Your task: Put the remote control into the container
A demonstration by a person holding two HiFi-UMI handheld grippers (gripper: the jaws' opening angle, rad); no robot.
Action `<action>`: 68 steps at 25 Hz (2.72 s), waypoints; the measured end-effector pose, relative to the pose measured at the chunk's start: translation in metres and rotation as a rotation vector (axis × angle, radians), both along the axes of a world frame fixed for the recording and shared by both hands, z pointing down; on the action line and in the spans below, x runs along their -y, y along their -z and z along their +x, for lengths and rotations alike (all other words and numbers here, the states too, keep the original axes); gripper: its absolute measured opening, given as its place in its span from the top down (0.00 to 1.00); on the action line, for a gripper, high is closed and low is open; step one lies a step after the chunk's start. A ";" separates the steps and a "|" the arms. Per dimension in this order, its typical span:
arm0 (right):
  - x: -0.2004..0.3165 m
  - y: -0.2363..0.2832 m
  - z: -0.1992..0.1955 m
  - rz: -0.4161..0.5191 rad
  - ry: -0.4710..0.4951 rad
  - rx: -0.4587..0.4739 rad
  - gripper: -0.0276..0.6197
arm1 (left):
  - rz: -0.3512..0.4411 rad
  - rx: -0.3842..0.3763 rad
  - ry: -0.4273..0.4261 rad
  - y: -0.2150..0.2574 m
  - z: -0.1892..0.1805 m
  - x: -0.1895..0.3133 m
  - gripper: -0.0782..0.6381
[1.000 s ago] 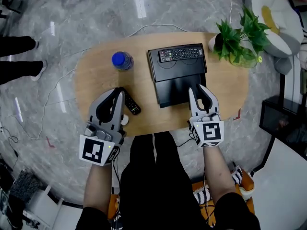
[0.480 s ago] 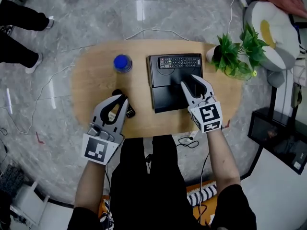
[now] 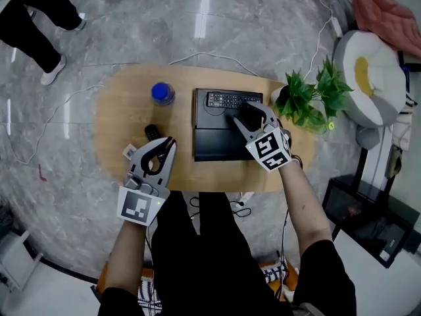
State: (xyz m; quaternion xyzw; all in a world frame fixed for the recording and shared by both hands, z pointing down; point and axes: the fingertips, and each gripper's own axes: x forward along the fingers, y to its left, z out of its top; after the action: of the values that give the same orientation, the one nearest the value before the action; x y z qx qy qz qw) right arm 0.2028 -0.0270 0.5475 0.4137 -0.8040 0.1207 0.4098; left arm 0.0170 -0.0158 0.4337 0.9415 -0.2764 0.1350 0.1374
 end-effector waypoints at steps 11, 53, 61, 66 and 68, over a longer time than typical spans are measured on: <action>0.018 -0.054 0.004 -0.196 0.330 -0.141 0.59 | -0.036 0.020 0.150 -0.016 -0.006 -0.021 0.88; -0.041 -0.074 -0.028 -0.310 0.490 -0.233 0.58 | -0.168 0.022 0.192 -0.068 -0.053 -0.049 0.88; -0.078 -0.066 -0.055 -0.295 0.491 -0.180 0.58 | -0.167 0.031 0.152 -0.066 -0.060 -0.060 0.88; -0.099 -0.071 -0.065 -0.306 0.488 -0.163 0.58 | -0.160 0.045 0.143 -0.067 -0.067 -0.065 0.88; -0.106 -0.076 -0.067 -0.319 0.488 -0.163 0.58 | -0.160 0.046 0.143 -0.068 -0.070 -0.068 0.88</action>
State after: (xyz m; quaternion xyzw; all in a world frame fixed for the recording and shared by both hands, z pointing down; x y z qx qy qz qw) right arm 0.1356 0.0787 0.6232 0.1471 -0.8149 0.1099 0.5497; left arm -0.0526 0.0518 0.5014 0.9020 -0.3344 0.1681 0.2153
